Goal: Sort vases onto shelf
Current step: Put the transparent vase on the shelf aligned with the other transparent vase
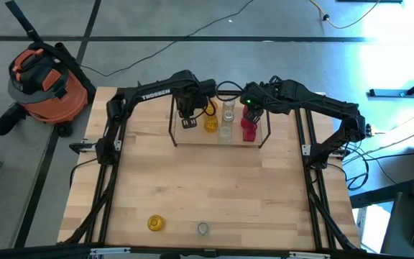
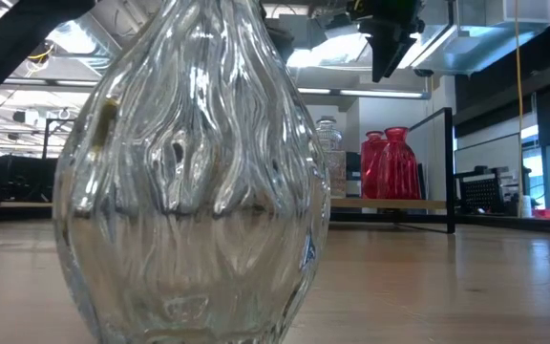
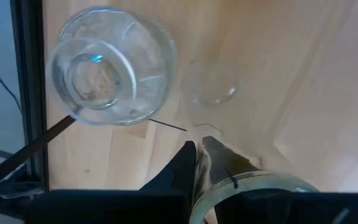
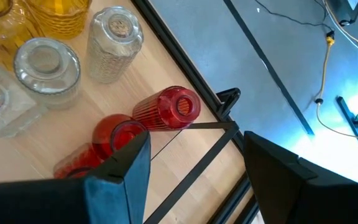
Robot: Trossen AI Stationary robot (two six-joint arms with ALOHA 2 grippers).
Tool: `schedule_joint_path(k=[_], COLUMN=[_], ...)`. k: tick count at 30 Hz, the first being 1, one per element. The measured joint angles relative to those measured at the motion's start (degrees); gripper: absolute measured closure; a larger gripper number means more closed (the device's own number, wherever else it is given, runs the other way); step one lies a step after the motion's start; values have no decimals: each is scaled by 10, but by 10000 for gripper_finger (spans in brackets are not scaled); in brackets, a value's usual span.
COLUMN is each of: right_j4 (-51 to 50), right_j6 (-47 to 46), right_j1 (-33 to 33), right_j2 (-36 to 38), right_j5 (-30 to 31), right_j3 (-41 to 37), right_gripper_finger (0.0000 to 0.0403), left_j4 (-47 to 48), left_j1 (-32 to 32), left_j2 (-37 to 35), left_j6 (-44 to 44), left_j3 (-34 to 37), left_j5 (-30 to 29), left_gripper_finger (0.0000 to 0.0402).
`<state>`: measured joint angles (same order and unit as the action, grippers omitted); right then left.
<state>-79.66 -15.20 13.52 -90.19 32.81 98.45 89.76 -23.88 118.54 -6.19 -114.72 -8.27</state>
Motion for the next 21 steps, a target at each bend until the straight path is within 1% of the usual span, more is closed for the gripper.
schedule_joint_path(k=[5,8,11,18,21], right_j4=[0,1,1,1,2], right_j6=[0,0,0,0,0], right_j1=[0,0,0,0,0], right_j2=[0,0,0,0,0], right_j5=[1,1,1,1,1], right_j3=[0,0,0,0,0], right_gripper_finger=[192,192,192,192,192], left_j4=[-9,-27,-38,-43,-43], left_j1=[-9,-10,-9,-9,-8], left_j2=[0,0,0,0,0], left_j6=[-1,-1,-2,-4,-4], left_j3=[0,0,0,0,0], left_j5=[18,26,26,29,28], left_gripper_finger=[381,374,366,379,373])
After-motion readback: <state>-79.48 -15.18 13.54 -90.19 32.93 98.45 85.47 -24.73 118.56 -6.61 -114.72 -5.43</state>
